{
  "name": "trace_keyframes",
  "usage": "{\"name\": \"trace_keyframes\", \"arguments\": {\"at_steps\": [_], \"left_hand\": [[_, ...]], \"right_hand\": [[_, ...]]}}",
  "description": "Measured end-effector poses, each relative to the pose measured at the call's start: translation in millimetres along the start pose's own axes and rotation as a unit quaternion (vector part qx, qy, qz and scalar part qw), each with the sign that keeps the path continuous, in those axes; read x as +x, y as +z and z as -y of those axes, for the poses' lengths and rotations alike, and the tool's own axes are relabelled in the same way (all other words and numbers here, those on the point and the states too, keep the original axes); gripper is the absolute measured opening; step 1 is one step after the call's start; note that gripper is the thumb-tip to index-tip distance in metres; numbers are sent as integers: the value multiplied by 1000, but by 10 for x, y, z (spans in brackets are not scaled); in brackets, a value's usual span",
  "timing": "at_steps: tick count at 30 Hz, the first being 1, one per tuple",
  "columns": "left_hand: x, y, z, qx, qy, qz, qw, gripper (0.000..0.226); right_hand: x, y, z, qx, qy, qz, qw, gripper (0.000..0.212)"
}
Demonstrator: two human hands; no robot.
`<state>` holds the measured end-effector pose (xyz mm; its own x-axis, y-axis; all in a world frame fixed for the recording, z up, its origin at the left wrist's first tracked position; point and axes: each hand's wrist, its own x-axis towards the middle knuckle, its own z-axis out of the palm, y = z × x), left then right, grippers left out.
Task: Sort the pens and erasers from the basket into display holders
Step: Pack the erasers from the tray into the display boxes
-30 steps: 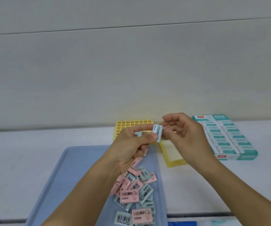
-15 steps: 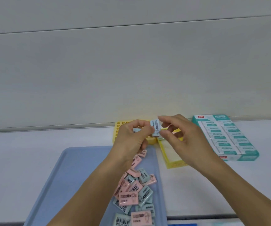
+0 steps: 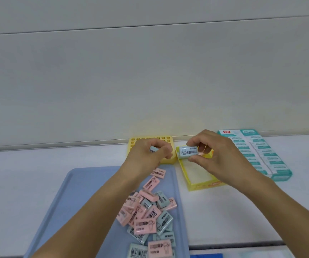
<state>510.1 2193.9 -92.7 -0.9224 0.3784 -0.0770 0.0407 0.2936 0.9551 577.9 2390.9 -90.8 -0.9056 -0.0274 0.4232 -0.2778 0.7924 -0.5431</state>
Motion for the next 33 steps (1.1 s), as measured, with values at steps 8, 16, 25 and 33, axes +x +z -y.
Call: {"name": "trace_keyframes", "arguments": {"at_steps": [8, 16, 25, 33], "left_hand": [[44, 226, 91, 325, 45, -2, 945, 30], [87, 310, 57, 302, -12, -6, 953, 34], [58, 287, 127, 258, 11, -15, 966, 39], [-64, 171, -73, -454, -171, 29, 874, 60]], "right_hand": [[56, 61, -238, -168, 119, 104, 973, 22], [184, 292, -248, -216, 120, 157, 956, 27], [189, 341, -228, -215, 116, 142, 959, 16], [168, 357, -123, -289, 72, 169, 940, 20]]}}
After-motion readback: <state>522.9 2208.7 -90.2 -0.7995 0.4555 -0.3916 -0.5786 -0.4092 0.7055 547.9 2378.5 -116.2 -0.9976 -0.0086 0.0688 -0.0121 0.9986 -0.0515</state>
